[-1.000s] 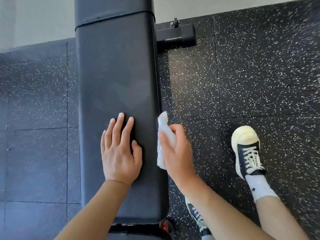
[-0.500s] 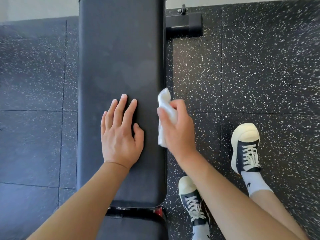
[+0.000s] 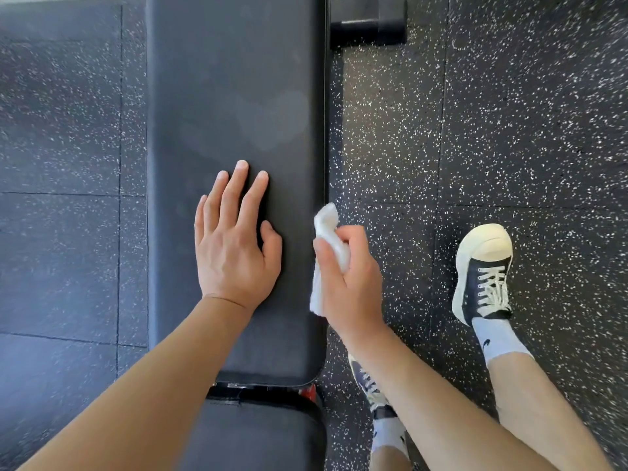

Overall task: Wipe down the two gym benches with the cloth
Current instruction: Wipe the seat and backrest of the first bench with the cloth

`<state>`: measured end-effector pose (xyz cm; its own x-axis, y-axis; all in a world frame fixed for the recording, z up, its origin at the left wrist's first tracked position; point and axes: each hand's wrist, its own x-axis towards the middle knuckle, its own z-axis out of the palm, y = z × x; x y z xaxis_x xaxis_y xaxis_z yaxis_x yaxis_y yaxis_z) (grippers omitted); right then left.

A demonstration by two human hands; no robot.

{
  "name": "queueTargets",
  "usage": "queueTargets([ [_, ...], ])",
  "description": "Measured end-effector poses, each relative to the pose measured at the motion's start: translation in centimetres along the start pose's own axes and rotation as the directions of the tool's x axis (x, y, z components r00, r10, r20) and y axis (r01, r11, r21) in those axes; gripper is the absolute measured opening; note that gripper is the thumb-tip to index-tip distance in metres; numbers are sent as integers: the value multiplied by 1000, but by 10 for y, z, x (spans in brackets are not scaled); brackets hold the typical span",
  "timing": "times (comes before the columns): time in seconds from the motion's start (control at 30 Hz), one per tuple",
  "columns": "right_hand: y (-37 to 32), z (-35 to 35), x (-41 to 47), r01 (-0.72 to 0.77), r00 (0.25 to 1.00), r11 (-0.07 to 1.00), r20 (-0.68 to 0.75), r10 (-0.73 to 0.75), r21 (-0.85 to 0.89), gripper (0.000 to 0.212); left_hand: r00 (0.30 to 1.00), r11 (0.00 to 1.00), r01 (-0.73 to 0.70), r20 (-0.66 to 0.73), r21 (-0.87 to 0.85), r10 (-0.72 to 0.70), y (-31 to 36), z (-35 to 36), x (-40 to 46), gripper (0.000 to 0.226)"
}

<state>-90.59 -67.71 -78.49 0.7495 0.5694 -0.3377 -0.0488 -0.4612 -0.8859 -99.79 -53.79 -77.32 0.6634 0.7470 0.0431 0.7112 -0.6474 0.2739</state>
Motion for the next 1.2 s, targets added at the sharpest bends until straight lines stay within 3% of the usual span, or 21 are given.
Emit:
queueTargets([
  [0.17,-42,10,108,98,987,995,-127,-101,-28,19,1000,1000,-8,0,10,8,-1,0,1,63],
  [0.27,-49,9,117,248,954,960,-141,-265,-127,18,1000,1000,3,7,13,-3,-1,-1,2,63],
  [0.37,-44,4,88,454,883,845,19,-468,-283,21,1000,1000,11,19,11,-11,1,-1,2,63],
  [0.47,-40,-4,76,611,789,706,199,-582,-358,22,999,1000,20,36,21,-20,0,-1,2,60],
  [0.57,-51,-12,99,717,694,565,347,-630,-408,21,998,999,28,55,40,-30,2,-2,3,62],
  [0.63,-67,-13,130,745,664,525,385,-641,-411,22,997,998,25,67,59,-29,3,-3,4,64],
  [0.83,-144,11,285,649,748,518,340,-571,-557,32,997,996,13,80,85,-20,-1,-2,4,68],
  [1.0,-171,34,311,692,708,416,443,-550,-589,28,996,997,8,92,79,-16,-3,0,3,70],
  [1.1,-165,38,272,814,579,332,623,-527,-476,27,996,996,11,91,86,-19,-4,1,3,71],
  [1.2,-153,36,232,954,298,186,829,-473,-236,22,993,995,14,115,99,-25,-5,2,2,73],
])
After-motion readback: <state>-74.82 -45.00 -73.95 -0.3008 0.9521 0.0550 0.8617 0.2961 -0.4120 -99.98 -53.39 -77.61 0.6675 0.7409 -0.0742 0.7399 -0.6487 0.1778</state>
